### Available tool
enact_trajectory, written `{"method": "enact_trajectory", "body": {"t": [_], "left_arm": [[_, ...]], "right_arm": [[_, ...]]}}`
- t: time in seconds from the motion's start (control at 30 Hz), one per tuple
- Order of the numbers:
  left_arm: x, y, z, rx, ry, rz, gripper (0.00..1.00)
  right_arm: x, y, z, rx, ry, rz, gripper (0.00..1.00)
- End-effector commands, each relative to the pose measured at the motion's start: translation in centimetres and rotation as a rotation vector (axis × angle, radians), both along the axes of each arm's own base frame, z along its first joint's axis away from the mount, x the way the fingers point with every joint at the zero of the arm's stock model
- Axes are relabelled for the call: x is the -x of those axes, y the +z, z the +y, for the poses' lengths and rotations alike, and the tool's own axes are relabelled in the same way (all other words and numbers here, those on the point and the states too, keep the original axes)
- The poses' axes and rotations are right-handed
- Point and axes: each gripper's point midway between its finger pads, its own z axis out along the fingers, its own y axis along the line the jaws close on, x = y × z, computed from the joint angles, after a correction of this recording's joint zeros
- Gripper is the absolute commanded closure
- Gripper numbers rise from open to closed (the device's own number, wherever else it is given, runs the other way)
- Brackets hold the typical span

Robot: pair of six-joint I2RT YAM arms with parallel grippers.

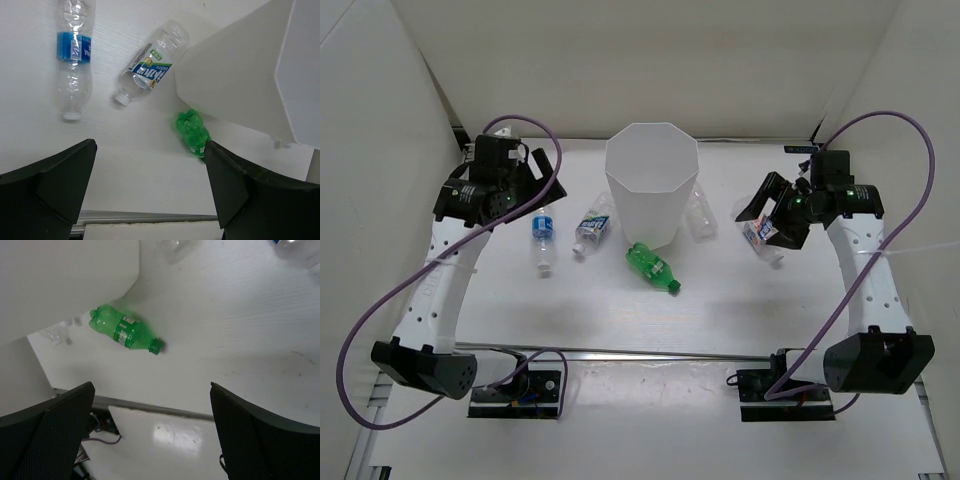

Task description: Put the plastic bottles in the bin

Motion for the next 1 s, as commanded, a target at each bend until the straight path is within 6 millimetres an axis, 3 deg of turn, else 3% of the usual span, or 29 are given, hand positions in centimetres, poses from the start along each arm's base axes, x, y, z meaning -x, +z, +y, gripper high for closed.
{"method": "enact_trajectory", "body": {"t": [0.0, 0.03, 0.1, 0.2, 0.23, 0.27, 0.4, 0.6, 0.73, 0.97], "left_arm": [[0.1, 1.6, 0.4, 0.011, -0.022, -0.017, 0.0], [-0.5, 1.3, 0.4, 0.017, -0.022, -0.002, 0.0], [-0.6, 0.3, 0.2, 0.045, -0.016, 0.042, 0.0], [-0.5, -1.9, 0.9, 0.085, 0.006, 0.164, 0.0], [-0.7, -2.8, 1.2, 0.082, 0.02, 0.202, 0.0], [-0.8, -2.4, 1.5, 0.089, 0.017, 0.192, 0.0], [-0.7, -2.9, 1.5, 0.078, 0.008, 0.202, 0.0], [-0.4, -3.2, 1.9, 0.078, 0.017, 0.212, 0.0], [-0.3, -3.7, 3.0, 0.058, 0.047, 0.226, 0.0], [0.9, -4.6, 3.9, 0.05, 0.075, 0.268, 0.0]], "right_arm": [[-1.9, 2.3, -1.6, 0.106, 0.018, -0.151, 0.0], [-2.6, 1.8, -2.0, 0.126, 0.005, -0.144, 0.0], [-4.1, -0.3, -4.6, 0.229, -0.116, -0.059, 0.0], [-6.1, -2.9, -4.9, 0.225, -0.114, 0.028, 0.0], [-7.3, -2.8, -6.3, 0.296, -0.156, 0.02, 0.0], [-8.3, -4.3, -7.1, 0.339, -0.16, 0.067, 0.0], [-12.8, -4.3, -9.2, 0.448, -0.139, 0.035, 0.0], [-16.6, -7.9, -8.7, 0.415, -0.064, 0.072, 0.0], [-17.5, -10.7, -7.4, 0.352, 0.007, 0.096, 0.0], [-18.8, -12.7, -5.7, 0.273, 0.109, 0.074, 0.0]]}}
